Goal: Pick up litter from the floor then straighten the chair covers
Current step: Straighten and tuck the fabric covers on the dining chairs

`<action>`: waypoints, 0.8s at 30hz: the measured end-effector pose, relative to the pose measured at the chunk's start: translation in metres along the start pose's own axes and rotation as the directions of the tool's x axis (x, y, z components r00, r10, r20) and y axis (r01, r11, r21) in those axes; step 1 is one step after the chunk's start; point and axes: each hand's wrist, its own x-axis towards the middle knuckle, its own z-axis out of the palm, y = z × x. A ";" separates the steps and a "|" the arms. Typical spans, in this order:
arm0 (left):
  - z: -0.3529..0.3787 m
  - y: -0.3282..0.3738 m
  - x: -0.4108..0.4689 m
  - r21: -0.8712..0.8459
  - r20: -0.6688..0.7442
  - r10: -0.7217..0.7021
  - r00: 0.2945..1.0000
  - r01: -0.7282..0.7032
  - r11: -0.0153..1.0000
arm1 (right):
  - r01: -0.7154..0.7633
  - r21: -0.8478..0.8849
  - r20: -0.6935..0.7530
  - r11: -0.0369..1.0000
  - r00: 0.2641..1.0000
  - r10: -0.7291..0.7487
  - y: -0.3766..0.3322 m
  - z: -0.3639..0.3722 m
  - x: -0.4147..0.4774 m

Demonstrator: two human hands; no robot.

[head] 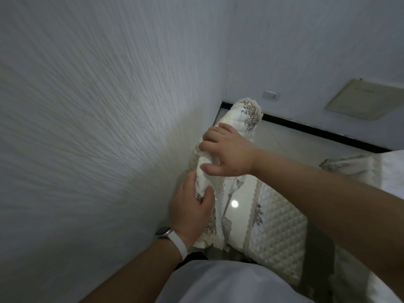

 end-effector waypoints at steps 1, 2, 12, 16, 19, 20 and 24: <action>0.002 0.001 -0.004 -0.001 -0.007 0.000 1.000 0.000 1.000 | 0.007 0.007 -0.009 1.000 1.000 -0.007 -0.001 0.000 -0.004; 0.003 0.003 -0.009 -0.006 -0.011 -0.001 1.000 0.001 1.000 | 0.016 0.014 -0.017 1.000 1.000 -0.015 -0.002 0.000 -0.008; -0.005 -0.002 -0.022 -0.008 0.019 -0.030 0.999 0.031 0.999 | 0.018 0.035 -0.011 0.999 1.000 -0.017 -0.015 0.009 -0.011; -0.012 -0.016 -0.018 0.046 0.011 -0.033 0.999 0.033 0.998 | 0.022 0.031 0.091 0.999 0.996 -0.025 -0.020 0.015 0.000; -0.014 -0.020 -0.014 0.053 0.014 -0.018 1.000 0.017 0.998 | 0.045 0.019 0.102 0.999 0.994 -0.046 -0.019 0.017 0.009; -0.015 -0.021 -0.013 0.051 0.015 -0.010 1.000 0.009 0.999 | 0.061 0.014 0.093 0.998 0.994 -0.062 -0.017 0.018 0.010; -0.017 -0.025 -0.009 0.040 0.016 0.003 1.000 -0.004 0.999 | 0.104 0.021 0.069 0.994 0.992 -0.105 -0.008 0.022 0.010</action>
